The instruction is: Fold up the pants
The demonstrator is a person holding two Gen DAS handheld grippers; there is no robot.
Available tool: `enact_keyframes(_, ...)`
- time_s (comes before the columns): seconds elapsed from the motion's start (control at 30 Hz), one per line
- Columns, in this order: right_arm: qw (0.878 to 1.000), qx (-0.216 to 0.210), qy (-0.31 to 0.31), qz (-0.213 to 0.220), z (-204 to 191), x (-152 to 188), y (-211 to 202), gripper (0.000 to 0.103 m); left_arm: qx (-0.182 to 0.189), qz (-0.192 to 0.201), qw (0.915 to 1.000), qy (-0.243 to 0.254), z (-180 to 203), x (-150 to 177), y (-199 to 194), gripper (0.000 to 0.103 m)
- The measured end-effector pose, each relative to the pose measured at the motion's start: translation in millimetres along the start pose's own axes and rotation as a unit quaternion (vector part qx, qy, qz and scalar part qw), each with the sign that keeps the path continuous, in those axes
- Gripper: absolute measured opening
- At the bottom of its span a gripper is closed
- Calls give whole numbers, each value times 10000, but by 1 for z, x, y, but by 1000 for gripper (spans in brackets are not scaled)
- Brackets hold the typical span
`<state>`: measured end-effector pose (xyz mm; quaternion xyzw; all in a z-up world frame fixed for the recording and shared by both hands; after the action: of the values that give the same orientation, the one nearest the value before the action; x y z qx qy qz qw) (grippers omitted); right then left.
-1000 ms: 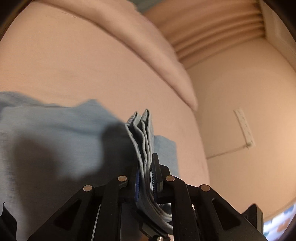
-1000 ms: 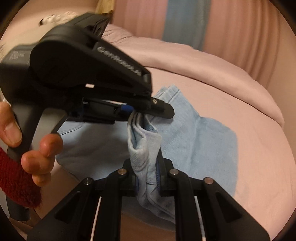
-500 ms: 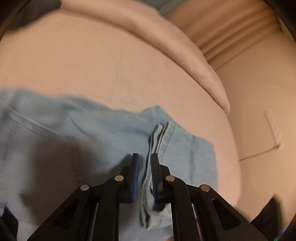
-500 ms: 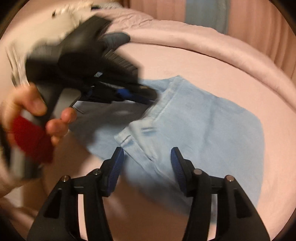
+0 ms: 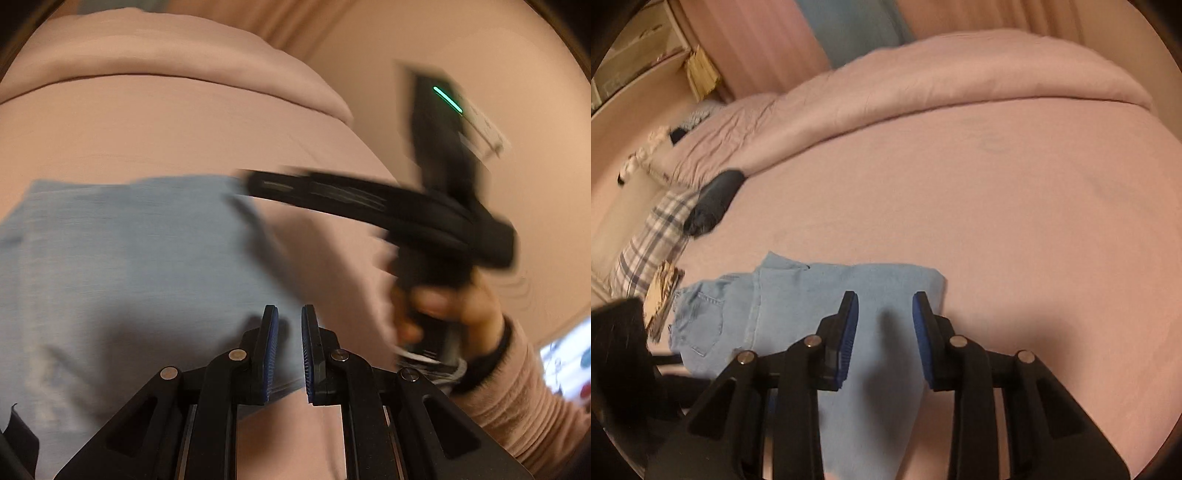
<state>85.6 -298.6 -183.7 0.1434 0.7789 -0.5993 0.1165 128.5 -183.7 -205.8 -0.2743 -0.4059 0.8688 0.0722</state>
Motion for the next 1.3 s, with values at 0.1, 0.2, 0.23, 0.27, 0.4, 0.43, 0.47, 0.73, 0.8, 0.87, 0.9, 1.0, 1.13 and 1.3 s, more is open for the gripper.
enact_keyframes(0.1,9985,296,-131,-449,1,-14,37,28,-220,-505,9979,338,12,15,38,8)
enact_keyframes(0.2,9968,321,-205,-704,13,-10,57,27,20,-447,9990,33,1,25,49,8)
enact_keyframes(0.23,9970,330,-287,-634,12,-8,53,27,186,-478,9986,-144,-4,25,46,8)
enact_keyframes(0.27,9974,292,-258,-614,12,-11,50,27,291,-523,9978,-274,-8,26,43,8)
enact_keyframes(0.4,9988,261,38,-402,15,-9,32,32,262,-223,9987,-363,-19,22,8,8)
enact_keyframes(0.43,9993,238,38,-284,13,-6,22,32,173,-55,9994,-311,-23,22,-5,8)
enact_keyframes(0.47,9998,136,20,-169,8,-3,13,32,102,116,9994,-303,-30,18,-16,8)
enact_keyframes(0.73,9971,27,-622,-432,-41,72,-2,32,-658,361,9880,-1350,-133,47,-38,8)
enact_keyframes(0.8,9946,208,-731,-708,-42,95,20,32,-241,619,9839,-1658,-146,52,-39,8)
enact_keyframes(0.87,9930,441,-1069,-220,-45,106,21,32,-39,639,9797,-1902,-151,54,-46,8)
enact_keyframes(0.9,9926,510,-1085,-196,-44,108,20,32,-55,617,9797,-1904,-155,55,-49,8)
enact_keyframes(1.0,9941,520,-868,-384,-44,102,15,36,-173,649,9823,-1751,-143,49,-63,12)
enact_keyframes(1.13,9950,403,-840,-350,-60,99,4,55,-455,1107,9803,-1571,-137,47,-102,69)
enact_keyframes(1.3,9918,97,-1181,-469,-99,106,17,58,-961,1808,9587,-1973,-164,50,-150,74)
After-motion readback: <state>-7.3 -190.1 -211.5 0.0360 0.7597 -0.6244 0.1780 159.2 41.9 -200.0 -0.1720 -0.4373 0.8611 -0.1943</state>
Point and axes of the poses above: each gripper's, at about its wrist camera, not at the fingertips, and y roughly the way its jaws point, z to its right, x to its underside, the point moved 7 cm from there along y, roughly the way its jaws point, and after that the axes turned 9 degrees about -z, right-handed, at the moved point
